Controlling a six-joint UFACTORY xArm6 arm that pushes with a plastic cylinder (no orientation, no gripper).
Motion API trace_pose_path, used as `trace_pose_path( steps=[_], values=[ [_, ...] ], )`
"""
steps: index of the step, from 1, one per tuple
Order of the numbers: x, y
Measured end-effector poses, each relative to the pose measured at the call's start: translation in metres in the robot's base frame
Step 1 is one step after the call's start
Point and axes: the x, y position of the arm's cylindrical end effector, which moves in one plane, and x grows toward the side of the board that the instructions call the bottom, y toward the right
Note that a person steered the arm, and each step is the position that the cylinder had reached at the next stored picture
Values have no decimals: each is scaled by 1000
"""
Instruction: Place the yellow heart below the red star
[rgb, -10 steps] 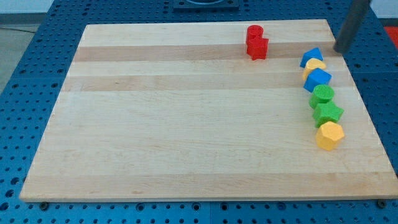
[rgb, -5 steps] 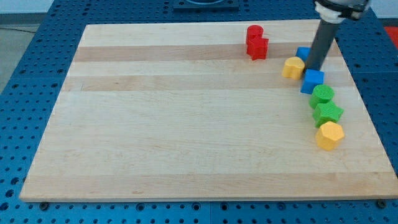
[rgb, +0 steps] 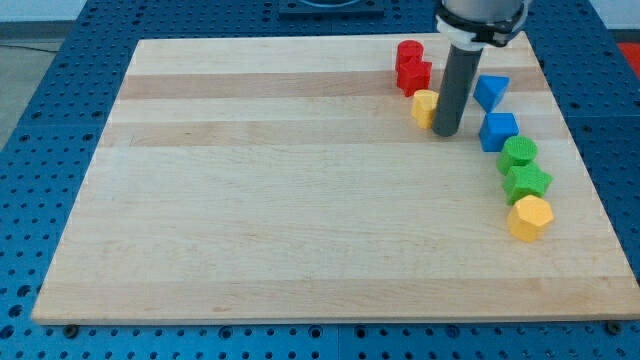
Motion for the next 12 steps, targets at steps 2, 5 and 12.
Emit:
trace_pose_path(
  steps=[2, 5, 12],
  values=[
    [0, -19],
    [-7, -19],
    [-24, 17]
  ],
)
